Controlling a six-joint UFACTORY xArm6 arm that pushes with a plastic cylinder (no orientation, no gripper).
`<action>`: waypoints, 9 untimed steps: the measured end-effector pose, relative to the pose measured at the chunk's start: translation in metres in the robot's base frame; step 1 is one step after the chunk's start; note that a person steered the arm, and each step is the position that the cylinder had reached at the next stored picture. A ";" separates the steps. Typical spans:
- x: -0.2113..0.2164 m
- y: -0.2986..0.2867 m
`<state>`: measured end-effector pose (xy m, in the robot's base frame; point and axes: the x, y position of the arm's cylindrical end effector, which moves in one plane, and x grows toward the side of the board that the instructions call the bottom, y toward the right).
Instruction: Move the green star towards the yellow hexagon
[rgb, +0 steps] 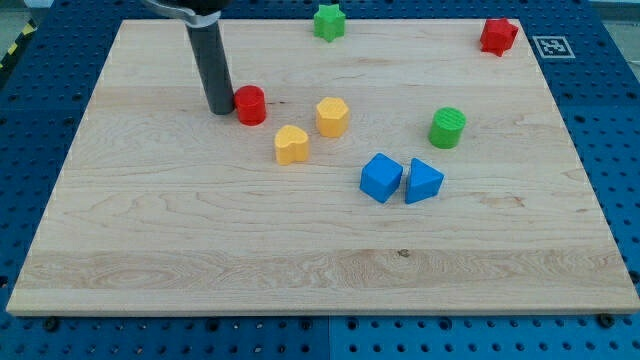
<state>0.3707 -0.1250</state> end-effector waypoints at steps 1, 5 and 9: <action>-0.034 -0.021; -0.179 0.029; -0.179 0.186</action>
<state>0.1919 0.0613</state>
